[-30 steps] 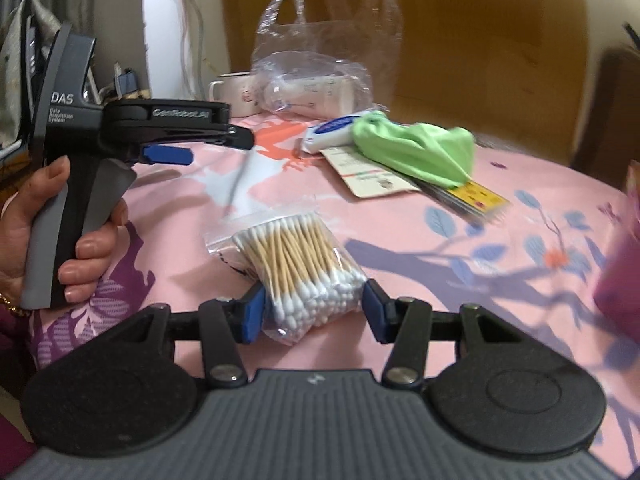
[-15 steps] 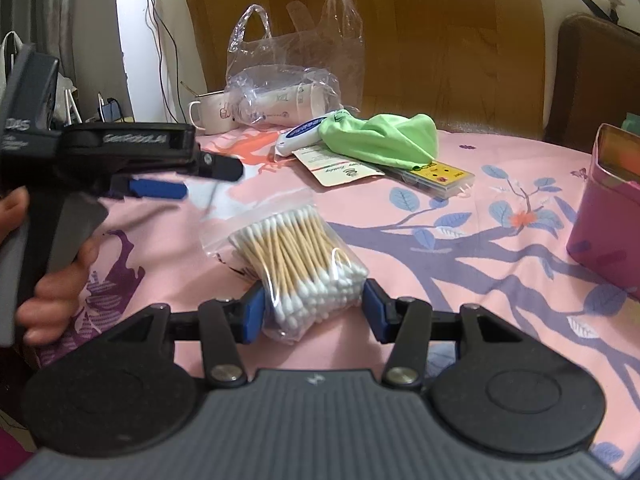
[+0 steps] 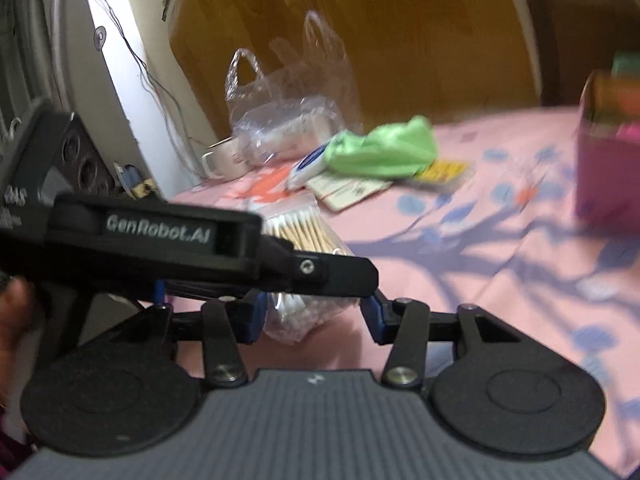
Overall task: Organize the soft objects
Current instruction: 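Grasp the swab bag with the left tool while the right tool releases it, then lower the swab bag into the pink tin and open the left tool, then move the right tool to the green cloth and grasp it, then lift the green cloth with the right tool toward the left tool, then grasp the green cloth with the left tool and carry it to the tin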
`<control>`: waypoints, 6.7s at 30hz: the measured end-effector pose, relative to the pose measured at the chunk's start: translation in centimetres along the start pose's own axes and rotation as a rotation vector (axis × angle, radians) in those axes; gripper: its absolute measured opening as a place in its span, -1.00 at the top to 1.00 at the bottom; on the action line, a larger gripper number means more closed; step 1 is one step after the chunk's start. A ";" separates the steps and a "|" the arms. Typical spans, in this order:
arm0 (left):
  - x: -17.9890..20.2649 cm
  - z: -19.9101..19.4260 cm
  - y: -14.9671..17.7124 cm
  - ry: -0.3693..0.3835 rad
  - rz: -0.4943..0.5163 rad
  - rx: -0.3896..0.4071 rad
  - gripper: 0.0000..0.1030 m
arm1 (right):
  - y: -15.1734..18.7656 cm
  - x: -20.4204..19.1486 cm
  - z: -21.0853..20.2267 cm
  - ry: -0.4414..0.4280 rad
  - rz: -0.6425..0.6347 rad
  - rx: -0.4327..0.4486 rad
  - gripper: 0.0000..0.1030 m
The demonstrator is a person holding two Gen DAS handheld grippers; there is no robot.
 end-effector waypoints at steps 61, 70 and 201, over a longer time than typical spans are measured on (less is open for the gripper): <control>-13.3 -4.8 -7.1 -0.501 -0.113 0.385 -0.62 | -13.3 6.1 15.6 0.311 -0.104 -0.070 0.00; -13.6 -5.0 -7.0 -0.486 -0.142 0.393 -0.67 | -12.1 5.3 10.3 0.339 -0.111 0.047 0.89; 8.1 0.9 -6.5 -0.022 0.274 0.088 0.06 | -4.1 2.1 -3.4 0.381 -0.382 0.191 0.79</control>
Point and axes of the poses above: each gripper's, at about its wrist camera, not at the fingertips, and z roughly the way its jaws point, x to its right, y to its underside, the point moved 9 cm from there along z, roughly the way its jaws point, and after that the axes turned 13 degrees about -x, right-handed, at the moved point
